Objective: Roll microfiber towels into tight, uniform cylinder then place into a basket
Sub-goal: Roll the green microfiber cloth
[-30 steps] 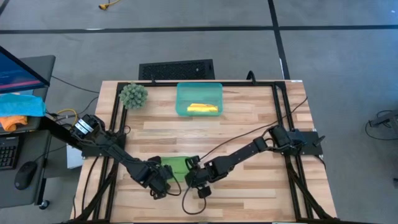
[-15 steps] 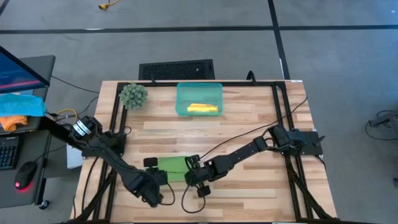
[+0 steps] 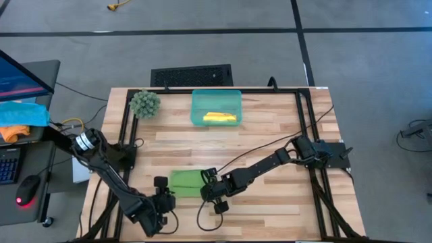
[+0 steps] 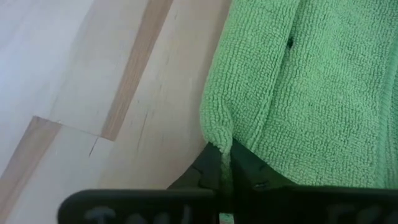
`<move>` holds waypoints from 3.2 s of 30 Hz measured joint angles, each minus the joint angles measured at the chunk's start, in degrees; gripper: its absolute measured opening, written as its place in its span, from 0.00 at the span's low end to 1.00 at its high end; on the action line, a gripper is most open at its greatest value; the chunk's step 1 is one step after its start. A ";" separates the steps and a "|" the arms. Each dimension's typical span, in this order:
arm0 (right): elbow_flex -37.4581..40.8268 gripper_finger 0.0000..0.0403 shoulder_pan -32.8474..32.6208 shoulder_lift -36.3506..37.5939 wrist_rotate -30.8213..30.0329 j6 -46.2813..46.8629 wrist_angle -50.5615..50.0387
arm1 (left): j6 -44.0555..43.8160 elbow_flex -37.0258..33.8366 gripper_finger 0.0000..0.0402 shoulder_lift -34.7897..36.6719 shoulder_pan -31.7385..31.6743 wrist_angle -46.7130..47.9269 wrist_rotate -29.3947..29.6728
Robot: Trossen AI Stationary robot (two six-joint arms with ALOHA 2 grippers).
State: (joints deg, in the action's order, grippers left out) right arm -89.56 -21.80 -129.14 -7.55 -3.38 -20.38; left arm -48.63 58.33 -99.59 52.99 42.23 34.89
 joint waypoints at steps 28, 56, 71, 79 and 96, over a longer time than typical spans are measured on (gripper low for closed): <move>0.07 0.05 -0.50 0.04 2.30 0.37 -0.06 | -9.44 -12.32 0.18 0.59 -5.69 -14.15 -7.70; -9.22 0.04 -3.35 -0.46 15.67 18.48 -3.82 | -36.32 -11.02 0.04 13.22 -22.62 -6.60 -43.34; -9.57 0.05 -3.26 -0.57 12.72 21.01 -5.27 | -46.12 -15.03 0.04 13.17 -27.98 -10.04 -45.74; -9.53 0.04 -1.86 -0.57 12.90 21.07 -9.11 | -44.77 -16.06 0.04 7.71 -28.09 -17.38 -52.01; -9.27 0.49 -1.15 -0.08 13.02 17.06 -12.55 | -44.04 -16.11 0.04 6.62 -27.96 -17.83 -54.49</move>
State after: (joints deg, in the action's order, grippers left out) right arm -98.83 -22.95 -129.22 5.47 13.67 -32.94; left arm -92.67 42.22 -92.97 25.04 24.40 -19.59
